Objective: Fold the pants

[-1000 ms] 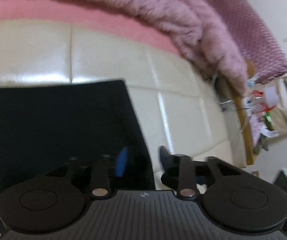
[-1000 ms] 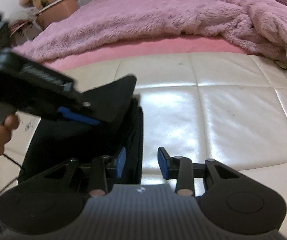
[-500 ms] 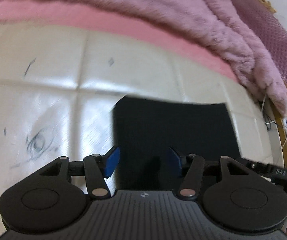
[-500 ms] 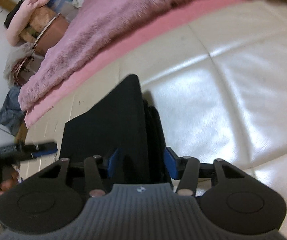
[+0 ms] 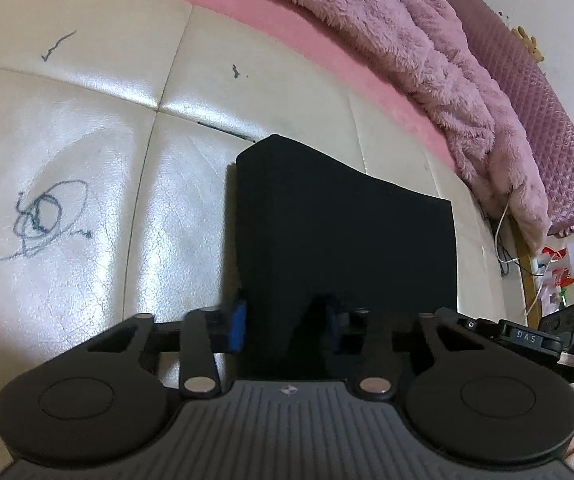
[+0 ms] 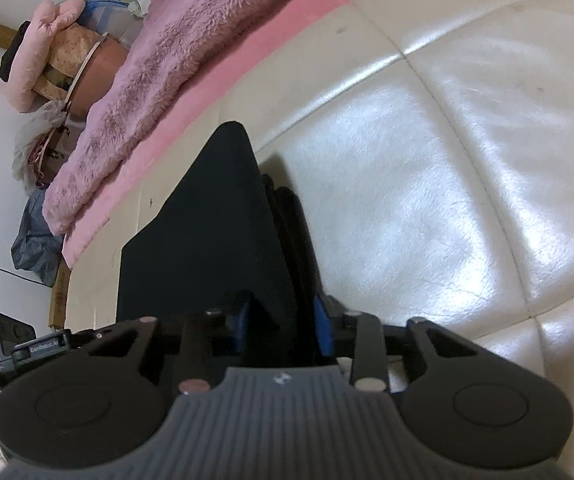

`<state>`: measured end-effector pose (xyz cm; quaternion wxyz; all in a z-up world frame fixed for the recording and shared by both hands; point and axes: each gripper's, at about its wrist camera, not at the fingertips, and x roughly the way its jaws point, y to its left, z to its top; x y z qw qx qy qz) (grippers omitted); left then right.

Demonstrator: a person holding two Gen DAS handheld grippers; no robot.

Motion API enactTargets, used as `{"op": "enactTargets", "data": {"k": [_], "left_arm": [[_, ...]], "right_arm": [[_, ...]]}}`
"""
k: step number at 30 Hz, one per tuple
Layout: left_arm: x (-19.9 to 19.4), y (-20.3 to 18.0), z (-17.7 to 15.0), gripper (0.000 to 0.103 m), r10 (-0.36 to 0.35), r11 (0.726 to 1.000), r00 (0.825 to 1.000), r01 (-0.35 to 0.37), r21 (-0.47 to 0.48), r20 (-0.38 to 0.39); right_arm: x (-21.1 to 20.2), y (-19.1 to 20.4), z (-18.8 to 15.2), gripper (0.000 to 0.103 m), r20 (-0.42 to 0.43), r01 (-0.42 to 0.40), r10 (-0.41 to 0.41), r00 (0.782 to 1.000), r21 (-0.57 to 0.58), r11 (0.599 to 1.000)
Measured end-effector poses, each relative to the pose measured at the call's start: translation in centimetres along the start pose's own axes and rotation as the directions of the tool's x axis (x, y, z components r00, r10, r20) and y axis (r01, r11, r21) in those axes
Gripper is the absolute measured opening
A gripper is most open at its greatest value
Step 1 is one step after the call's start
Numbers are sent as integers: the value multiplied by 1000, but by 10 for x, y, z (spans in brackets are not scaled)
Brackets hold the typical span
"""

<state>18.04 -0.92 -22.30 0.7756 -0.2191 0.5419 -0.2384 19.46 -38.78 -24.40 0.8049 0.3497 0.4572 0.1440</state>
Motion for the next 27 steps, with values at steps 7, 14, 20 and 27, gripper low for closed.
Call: {"op": "enactTargets", "data": {"k": [7,14,20,27], "left_arm": [[-16,-1,11,17,23,998,999,-26,50,43],[-63,36,53,16,92,991,990,-101,84,112],[-99,78,94,16,166,977,976,-182,108,143],[-107,115,119,16,218,965,969,-232,123,117]], "right_arm": [[-2,18,4,9,8,-5,6,1000,-48,999],[36,74,14,7,-15,-56,54,998,-131,990],[97,132,23,7,-55,-110,102,993,-184,977],[158,170,24,7,-114,-132,109,987,-216,967]]}}
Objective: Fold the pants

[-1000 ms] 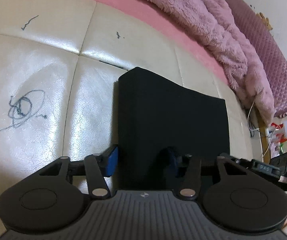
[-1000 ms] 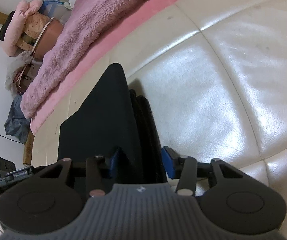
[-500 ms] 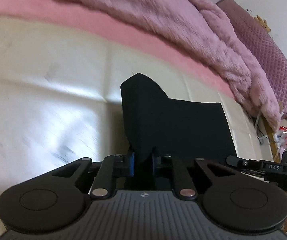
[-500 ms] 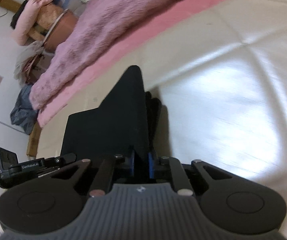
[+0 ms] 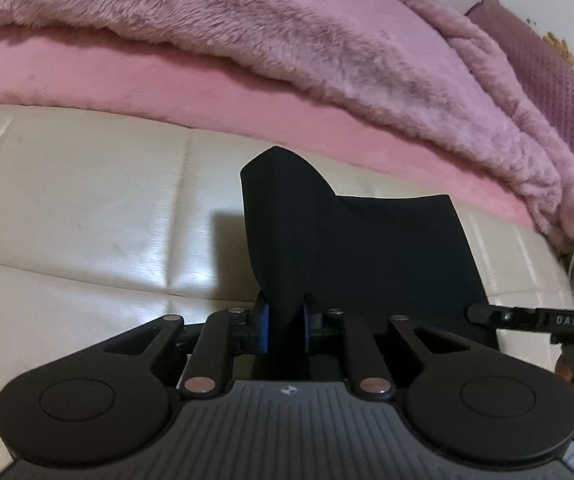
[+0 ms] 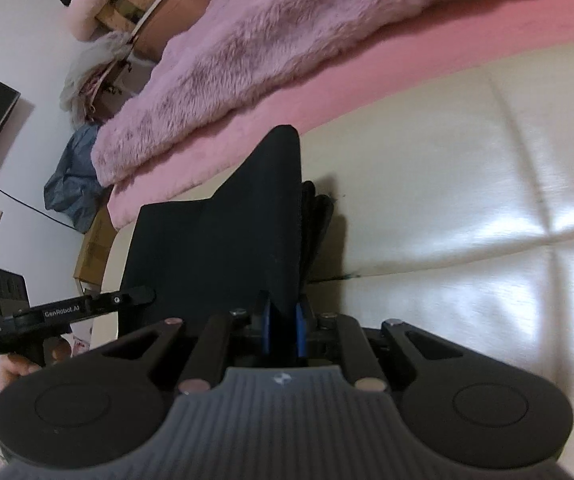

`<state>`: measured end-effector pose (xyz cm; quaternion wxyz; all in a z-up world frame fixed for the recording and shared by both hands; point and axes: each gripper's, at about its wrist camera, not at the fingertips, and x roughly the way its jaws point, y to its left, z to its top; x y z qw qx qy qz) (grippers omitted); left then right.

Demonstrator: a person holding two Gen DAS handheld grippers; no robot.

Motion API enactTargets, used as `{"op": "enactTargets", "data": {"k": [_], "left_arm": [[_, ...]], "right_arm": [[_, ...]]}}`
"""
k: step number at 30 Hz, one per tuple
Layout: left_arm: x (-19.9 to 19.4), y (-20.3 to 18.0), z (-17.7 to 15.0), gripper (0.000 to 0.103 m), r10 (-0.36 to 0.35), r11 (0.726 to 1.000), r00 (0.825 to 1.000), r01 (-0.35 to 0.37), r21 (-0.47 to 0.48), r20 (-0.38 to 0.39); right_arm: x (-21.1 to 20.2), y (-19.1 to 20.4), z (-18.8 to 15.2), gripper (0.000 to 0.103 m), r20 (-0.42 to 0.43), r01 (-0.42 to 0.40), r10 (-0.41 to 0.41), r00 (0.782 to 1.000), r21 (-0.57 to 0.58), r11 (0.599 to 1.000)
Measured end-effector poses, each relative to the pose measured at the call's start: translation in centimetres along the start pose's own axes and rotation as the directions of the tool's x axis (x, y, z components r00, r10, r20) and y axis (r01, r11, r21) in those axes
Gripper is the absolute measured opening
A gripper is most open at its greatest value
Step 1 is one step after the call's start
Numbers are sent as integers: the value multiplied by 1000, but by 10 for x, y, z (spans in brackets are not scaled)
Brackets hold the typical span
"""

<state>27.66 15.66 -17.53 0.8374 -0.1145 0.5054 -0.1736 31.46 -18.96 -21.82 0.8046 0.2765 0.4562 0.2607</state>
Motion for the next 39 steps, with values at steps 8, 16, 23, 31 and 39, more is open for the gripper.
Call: {"op": "enactTargets", "data": {"k": [8,16,23,31,39], "left_arm": [[17,14,-4,17,16,1000,999,-16,0,-29],[12,-1,-5,32,105,992,994,-103,71,-22],[-46,-44,-18,54,220,957,969,-237,168,115],[-136,-109,-59,84,253,917,892,-344,200,374],[-175,-143,-127,94,307,905,792,-415,97,528]], "right_arm": [[20,-8,2,7,-32,25,-25,999,-9,1000],[22,4,2,26,-18,80,-83,996,-102,992],[-22,45,-4,43,124,177,-147,981,-276,945],[-110,107,-53,71,332,251,-104,937,-440,862],[-164,142,-137,82,462,350,-101,881,-494,796]]}}
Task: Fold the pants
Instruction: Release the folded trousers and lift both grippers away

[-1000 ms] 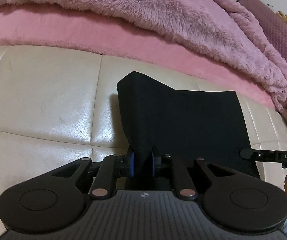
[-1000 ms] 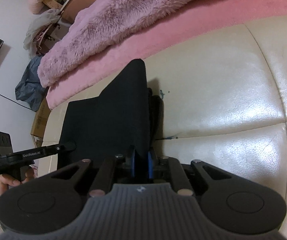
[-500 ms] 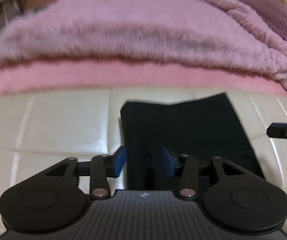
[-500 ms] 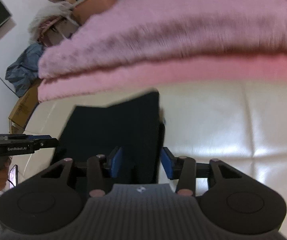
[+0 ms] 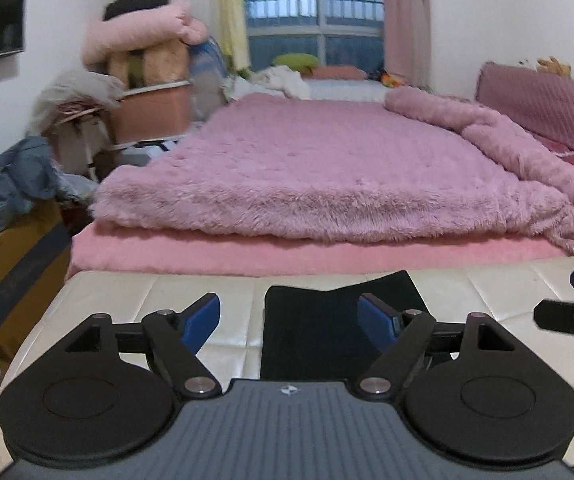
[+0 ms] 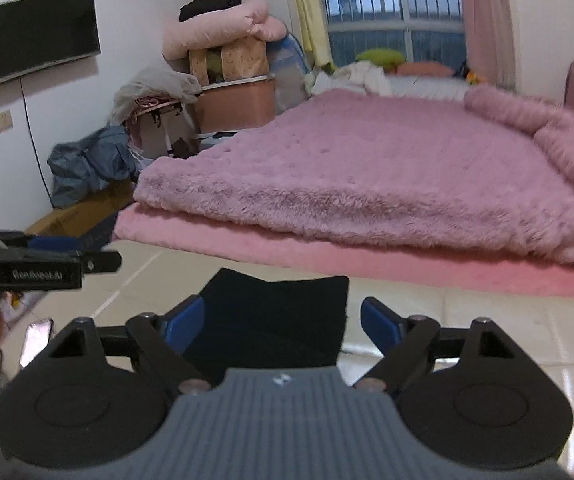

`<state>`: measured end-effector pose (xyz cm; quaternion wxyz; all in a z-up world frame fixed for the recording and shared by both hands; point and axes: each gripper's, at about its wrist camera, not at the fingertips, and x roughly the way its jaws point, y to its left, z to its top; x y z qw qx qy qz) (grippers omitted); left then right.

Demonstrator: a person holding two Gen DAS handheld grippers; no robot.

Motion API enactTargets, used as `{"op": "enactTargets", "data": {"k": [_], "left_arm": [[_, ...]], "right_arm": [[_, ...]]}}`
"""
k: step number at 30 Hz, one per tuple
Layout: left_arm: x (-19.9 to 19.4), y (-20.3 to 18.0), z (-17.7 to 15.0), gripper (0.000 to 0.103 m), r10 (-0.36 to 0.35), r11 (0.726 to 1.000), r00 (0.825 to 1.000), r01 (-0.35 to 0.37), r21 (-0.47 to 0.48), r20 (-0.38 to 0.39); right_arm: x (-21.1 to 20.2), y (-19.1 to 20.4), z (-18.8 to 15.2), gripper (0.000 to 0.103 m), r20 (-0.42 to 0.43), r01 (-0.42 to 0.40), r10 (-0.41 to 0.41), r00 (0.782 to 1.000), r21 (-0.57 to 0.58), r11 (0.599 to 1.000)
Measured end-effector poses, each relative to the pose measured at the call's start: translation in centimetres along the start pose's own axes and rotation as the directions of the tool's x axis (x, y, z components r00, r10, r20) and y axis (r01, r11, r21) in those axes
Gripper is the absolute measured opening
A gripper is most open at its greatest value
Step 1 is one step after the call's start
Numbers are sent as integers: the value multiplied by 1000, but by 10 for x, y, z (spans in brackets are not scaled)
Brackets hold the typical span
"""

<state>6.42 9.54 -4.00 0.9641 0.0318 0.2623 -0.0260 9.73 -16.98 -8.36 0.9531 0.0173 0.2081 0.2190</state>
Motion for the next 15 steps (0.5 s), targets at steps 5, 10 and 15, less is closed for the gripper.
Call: {"op": "enactTargets", "data": {"k": [5,10,15], "left_arm": [[-14,-13,-33,94,55,998,998,-56,-3,-35],[-12,-22,-64,94,21,1000,992,-20,4,-123],[-14,-29,-78,94,7,1000,988,-5,15,-155]], "right_arm": [[-27,26,-36,82,8,68,-68,998,-24,997],[-28,38,-73,82,-54,76,-77,996,-31,997],[-25,39,-102,82,-108,82,-82,991,-9,997]]}}
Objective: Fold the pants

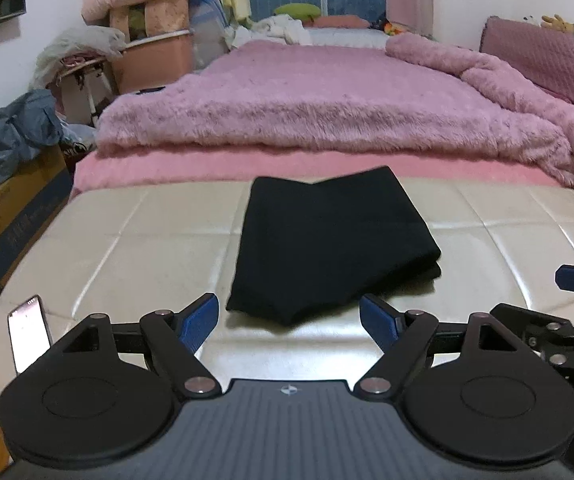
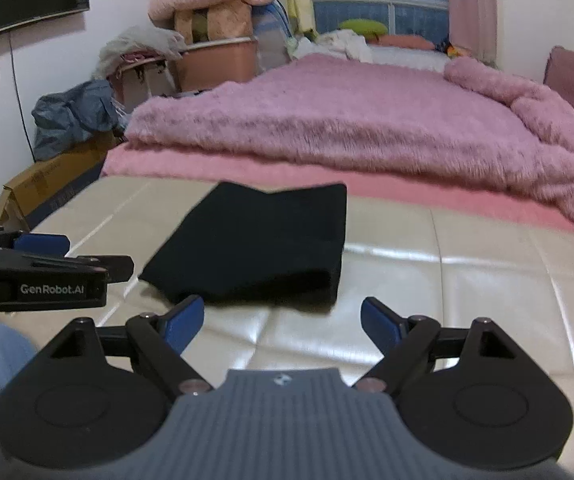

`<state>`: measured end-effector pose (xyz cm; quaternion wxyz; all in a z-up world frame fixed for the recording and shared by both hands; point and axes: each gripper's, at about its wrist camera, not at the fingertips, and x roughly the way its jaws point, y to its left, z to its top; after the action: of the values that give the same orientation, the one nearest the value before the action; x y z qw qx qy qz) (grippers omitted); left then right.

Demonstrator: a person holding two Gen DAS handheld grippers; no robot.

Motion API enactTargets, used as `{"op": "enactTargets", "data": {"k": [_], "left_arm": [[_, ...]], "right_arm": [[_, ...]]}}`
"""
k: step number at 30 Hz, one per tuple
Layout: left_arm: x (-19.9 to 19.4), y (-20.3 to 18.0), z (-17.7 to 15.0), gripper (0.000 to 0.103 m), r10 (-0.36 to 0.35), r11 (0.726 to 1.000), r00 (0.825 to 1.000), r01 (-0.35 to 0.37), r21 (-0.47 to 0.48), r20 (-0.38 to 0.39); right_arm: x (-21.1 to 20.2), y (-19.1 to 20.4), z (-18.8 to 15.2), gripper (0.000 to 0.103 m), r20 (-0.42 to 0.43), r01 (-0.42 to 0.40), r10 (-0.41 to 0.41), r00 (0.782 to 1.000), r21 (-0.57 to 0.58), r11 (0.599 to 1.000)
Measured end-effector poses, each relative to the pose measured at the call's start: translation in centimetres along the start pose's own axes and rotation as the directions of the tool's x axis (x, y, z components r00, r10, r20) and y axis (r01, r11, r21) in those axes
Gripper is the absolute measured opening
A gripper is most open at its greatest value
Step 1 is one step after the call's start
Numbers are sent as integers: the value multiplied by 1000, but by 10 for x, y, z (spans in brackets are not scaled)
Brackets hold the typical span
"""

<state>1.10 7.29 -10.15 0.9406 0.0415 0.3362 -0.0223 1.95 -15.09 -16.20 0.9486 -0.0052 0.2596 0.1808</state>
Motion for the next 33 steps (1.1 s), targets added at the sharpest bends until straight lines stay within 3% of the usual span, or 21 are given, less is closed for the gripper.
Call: {"op": "enactTargets", "data": {"k": [11,33], "left_arm": [[-11,-11,-15,94,-9,1000,1000,8,11,12],[-20,-13,-13,94,-6,1000,1000,6,10,22]], "right_arm": [[-8,2,-12,82,-6,16,-16,1000,12,1000],[-10,6,-10,82,-2,15,-15,1000,-14,1000]]}}
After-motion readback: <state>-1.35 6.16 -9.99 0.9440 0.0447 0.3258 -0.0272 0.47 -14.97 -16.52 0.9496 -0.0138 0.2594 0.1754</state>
